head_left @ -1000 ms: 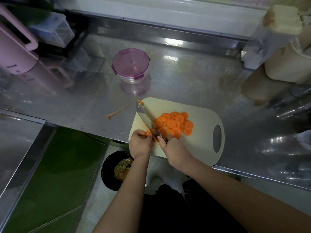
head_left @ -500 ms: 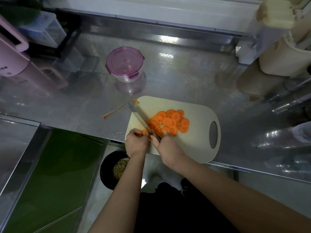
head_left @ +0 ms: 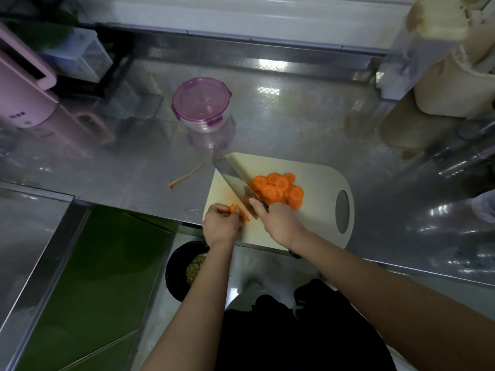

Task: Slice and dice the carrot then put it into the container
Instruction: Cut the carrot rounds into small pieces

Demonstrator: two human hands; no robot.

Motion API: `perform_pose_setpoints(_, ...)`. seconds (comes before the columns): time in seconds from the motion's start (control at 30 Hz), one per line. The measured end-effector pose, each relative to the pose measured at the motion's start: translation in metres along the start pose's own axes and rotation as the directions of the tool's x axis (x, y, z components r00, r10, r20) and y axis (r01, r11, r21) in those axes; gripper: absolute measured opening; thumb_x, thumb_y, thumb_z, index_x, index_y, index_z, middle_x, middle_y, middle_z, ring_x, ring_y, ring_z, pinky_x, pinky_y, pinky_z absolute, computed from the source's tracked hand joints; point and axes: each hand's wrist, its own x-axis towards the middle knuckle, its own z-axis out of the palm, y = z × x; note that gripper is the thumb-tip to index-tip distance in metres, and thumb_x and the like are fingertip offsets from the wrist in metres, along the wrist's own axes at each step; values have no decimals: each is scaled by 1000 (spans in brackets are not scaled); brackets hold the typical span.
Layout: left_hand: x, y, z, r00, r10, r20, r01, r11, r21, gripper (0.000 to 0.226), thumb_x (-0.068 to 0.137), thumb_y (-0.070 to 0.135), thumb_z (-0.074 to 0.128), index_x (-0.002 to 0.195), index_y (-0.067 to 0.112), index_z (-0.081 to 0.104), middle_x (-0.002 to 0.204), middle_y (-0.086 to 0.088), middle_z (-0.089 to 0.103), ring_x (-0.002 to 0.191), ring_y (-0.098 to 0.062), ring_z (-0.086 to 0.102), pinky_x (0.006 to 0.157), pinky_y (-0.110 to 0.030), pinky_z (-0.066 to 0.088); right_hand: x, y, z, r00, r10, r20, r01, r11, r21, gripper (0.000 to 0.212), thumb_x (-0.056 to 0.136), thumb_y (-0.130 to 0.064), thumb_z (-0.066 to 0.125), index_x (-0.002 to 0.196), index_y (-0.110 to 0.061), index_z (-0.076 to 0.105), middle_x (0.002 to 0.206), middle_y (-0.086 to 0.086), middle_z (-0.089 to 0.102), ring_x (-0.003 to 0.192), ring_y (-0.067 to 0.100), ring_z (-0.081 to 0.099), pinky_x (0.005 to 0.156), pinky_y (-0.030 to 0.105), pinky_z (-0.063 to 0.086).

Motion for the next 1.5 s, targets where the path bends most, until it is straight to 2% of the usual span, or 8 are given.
perform_pose_setpoints(0.27, 1, 3, -9, 999, -1, 50, 2, 1000, -14, 18, 84, 31, 66, 75, 20, 55, 59, 3, 64, 68, -23, 69, 77, -36, 55, -16, -5, 2, 998, -65, 4, 65, 996, 66, 53, 100, -42, 33, 57, -13, 40, 66, 20, 50, 65, 29, 53, 71, 41, 45)
perform_pose_setpoints(0.57, -2, 3, -11, 997, -6, 78, 9, 999, -35, 13, 79, 14, 62, 67, 16, 63, 57, -3, 65, 63, -26, 68, 70, -42, 58, -14, 8, 16, 1000, 9, -5, -9, 997, 82, 60, 98, -47, 37, 53, -7, 39, 54, 9, 45, 57, 23, 47, 60, 31, 37)
perform_pose_setpoints(0.73, -6, 4, -10, 998, 51, 45, -47, 996, -74, 11, 84, 12, 62, 74, 10, 64, 70, -8, 67, 59, -29, 66, 62, -43, 58, -13, 14, 11, 1000, 21, -18, -19, 995, 98, 59, 98, -49, 34, 55, -8, 39, 57, 10, 46, 57, 23, 47, 54, 30, 34)
perform_pose_setpoints(0.97, -9, 7, -7, 993, -7, 114, 19, 995, -98, 13, 87, 12, 60, 78, 4, 65, 60, -6, 65, 48, -17, 62, 58, -31, 56, -14, 9, 11, 1000, 7, -14, -6, 994, 113, 60, 98, -48, 35, 55, -7, 38, 54, 10, 44, 54, 22, 45, 58, 32, 37)
perform_pose_setpoints(1.13, -2, 4, -8, 985, 170, -31, -168, 983, 69, 13, 82, 22, 64, 93, 15, 60, 84, -3, 68, 77, -25, 65, 75, -36, 53, -12, 9, 8, 999, 5, -43, 0, 993, 119, 58, 99, -47, 35, 55, -9, 36, 52, 5, 40, 52, 19, 42, 53, 31, 32)
perform_pose_setpoints(1.2, 4, 9, -10, 965, 258, 33, -260, 953, 153, 20, 83, 22, 65, 102, 19, 59, 92, -3, 68, 89, -24, 63, 81, -35, 50, -11, 10, 6, 998, -2, -58, 9, 993, 121, 56, 99, -46, 35, 58, -8, 39, 52, 5, 40, 52, 19, 42, 55, 31, 33)
perform_pose_setpoints(1.37, 20, 16, -9, 935, 304, 181, -346, 891, 294, 10, 81, 17, 70, 86, 15, 62, 97, -10, 64, 89, -22, 62, 81, -28, 47, -10, 12, 6, 997, -17, -72, 25, 993, 119, 58, 99, -45, 36, 79, 6, 55, 59, 10, 46, 60, 22, 49, 61, 33, 40)
perform_pose_setpoints(1.5, 18, 14, -9, 943, 306, 129, -331, 897, 292, 10, 87, 21, 64, 83, 13, 59, 95, -13, 64, 90, -28, 60, 77, -31, 46, -9, 13, 8, 997, -27, -76, 36, 992, 118, 60, 99, -45, 36, 95, 9, 60, 61, 11, 48, 62, 23, 51, 64, 34, 42)
